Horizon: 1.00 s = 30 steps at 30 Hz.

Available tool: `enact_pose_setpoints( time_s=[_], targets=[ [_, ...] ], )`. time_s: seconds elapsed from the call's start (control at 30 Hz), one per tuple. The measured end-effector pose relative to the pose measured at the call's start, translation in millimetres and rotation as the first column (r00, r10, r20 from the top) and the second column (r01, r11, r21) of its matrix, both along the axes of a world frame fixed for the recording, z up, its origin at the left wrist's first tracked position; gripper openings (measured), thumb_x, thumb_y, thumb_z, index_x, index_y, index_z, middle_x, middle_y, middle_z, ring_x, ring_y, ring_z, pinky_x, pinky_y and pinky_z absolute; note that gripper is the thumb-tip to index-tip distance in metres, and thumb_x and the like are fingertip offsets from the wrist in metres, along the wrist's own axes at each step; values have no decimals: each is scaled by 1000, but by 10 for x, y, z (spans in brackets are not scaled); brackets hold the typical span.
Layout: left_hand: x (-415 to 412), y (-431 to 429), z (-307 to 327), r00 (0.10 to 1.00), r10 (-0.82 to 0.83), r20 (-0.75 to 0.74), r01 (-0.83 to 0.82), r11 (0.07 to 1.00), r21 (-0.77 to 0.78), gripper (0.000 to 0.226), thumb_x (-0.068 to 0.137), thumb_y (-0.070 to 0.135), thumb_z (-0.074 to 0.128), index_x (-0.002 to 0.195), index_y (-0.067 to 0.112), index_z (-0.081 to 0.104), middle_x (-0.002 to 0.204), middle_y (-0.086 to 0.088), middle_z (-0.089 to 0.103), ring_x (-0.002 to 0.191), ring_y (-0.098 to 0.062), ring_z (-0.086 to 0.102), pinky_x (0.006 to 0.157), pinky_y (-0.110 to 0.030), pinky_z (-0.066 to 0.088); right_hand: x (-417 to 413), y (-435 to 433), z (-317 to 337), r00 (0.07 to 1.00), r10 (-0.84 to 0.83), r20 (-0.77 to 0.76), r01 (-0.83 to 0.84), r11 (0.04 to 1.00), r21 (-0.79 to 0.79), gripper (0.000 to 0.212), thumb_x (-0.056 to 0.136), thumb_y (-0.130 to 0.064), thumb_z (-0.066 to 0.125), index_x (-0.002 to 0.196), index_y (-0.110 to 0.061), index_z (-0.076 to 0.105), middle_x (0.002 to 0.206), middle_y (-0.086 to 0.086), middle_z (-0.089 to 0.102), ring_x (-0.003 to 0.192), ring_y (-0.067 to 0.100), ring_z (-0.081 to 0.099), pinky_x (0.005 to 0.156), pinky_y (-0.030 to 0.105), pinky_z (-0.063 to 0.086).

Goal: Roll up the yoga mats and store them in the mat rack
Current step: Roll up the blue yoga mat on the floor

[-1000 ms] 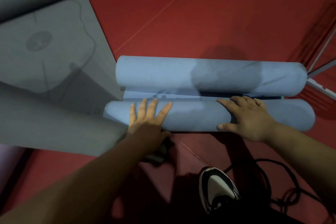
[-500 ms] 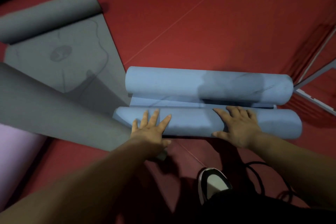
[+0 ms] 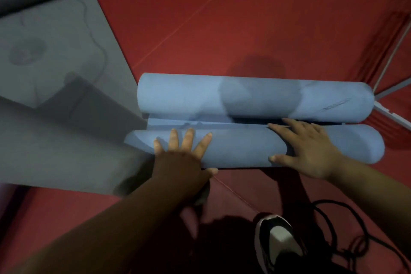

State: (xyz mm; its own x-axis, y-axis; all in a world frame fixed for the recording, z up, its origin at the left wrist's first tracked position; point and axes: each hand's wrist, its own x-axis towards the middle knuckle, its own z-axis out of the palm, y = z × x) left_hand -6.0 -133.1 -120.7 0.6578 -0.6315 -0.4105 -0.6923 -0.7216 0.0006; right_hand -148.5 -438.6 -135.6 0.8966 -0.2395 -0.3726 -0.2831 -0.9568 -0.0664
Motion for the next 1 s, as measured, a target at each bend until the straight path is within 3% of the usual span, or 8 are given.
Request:
enact_pose_setpoints(
  time_s=[0.13,0.23,0.33,0.5,0.63,0.8,0.9,1.0],
  targets=[
    [192,-117,139,999,-35,7,35,999,-21,80,90,82,26,158,44,5,164,-5,22,143,-39,27,112,-63,25,48,73,87,996,-69,-54,71,997,29,96,72,-97,16,156,-53,2,170,-3,6,154,20,9,123,48,9],
    [333,-108,96,998,-55,13,56,995,-87,79,91,79,30,158,39,17,151,-9,38,129,-37,41,104,-52,36,144,100,112,990,-121,-70,125,991,47,96,71,-97,11,155,-54,-6,170,-7,-8,156,19,-1,123,49,9],
    [402,-125,-11,994,-106,31,110,977,-183,82,85,77,30,154,33,33,139,-13,50,117,-40,49,97,-54,41,291,54,94,985,-164,-57,166,985,41,94,74,-95,6,155,-51,-10,168,-8,-16,156,19,-4,123,52,11],
    [536,-218,-48,984,-173,-31,167,974,-153,88,84,82,18,157,36,4,156,-9,29,139,-36,32,114,-60,25,479,3,21,976,-215,11,215,977,-8,95,76,-94,2,158,-46,-3,168,-8,-17,157,22,-3,121,55,19],
    [525,-128,-52,986,-161,-44,152,976,-155,92,83,81,24,159,35,3,162,-13,26,147,-40,27,119,-64,18,581,-33,15,970,-242,27,243,970,-6,98,76,-95,1,159,-44,0,168,-7,-17,157,23,-5,120,57,21],
    [471,-97,-141,989,-147,-14,144,981,-127,103,81,79,53,161,34,5,163,-15,29,148,-43,28,115,-69,20,622,-47,-12,964,-258,58,258,966,7,97,77,-95,4,160,-43,5,169,-7,-15,157,23,-5,120,58,23],
    [567,-157,-147,987,-161,7,161,979,-128,99,82,82,45,157,37,0,162,-10,27,146,-39,26,116,-65,20,660,-65,-3,962,-260,78,260,966,18,96,79,-94,8,160,-41,10,170,-5,-12,157,25,-3,119,61,23],
    [649,-208,-122,987,-161,10,161,980,-117,95,76,85,32,155,38,9,155,-8,37,137,-37,36,110,-63,29,665,-61,15,961,-262,87,261,965,32,96,79,-94,8,158,-41,18,170,-2,-6,156,27,0,117,63,25]
  ],
)
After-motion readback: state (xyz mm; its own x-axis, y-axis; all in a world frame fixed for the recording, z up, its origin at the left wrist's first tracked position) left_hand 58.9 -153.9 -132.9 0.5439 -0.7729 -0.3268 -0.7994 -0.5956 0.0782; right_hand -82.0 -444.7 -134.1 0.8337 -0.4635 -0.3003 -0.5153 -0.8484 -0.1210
